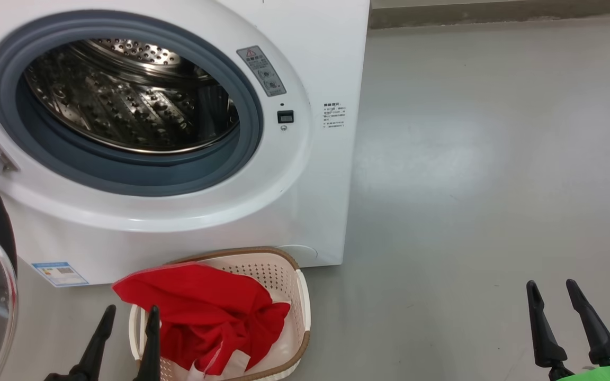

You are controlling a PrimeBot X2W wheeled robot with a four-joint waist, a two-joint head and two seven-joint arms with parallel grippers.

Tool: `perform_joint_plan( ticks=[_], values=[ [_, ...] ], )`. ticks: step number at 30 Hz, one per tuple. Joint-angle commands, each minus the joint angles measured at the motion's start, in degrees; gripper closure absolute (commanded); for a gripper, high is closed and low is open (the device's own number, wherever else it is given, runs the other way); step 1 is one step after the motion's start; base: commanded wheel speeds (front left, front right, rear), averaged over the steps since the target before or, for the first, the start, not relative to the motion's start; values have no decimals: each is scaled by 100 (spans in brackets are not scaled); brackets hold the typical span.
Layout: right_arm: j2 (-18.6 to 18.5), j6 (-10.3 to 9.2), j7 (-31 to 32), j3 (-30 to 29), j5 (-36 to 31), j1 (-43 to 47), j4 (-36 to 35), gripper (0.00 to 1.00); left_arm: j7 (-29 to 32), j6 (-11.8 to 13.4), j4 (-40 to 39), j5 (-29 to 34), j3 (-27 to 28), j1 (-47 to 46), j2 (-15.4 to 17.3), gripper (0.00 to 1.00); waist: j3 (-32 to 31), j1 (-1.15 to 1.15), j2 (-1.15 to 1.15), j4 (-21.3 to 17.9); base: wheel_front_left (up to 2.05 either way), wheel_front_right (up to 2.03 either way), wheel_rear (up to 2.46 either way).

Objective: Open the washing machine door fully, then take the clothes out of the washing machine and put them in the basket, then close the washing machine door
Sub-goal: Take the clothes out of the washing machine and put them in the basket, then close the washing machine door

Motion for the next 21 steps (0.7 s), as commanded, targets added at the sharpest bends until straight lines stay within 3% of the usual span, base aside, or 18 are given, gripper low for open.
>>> perform_joint_plan(
  ticks=[1, 21],
  values=[
    [-117, 37, -37, 103, 12, -47, -157, 0, -70, -32, -182, 72, 208, -11, 40, 0, -10, 0, 0, 0, 0, 0, 0],
    [-116, 37, -37, 86, 6, -67, -162, 0, -70, -32, -158, 186, 244, -43, 9, 0, 17, 0, 0, 20, -11, 11, 0]
  ],
)
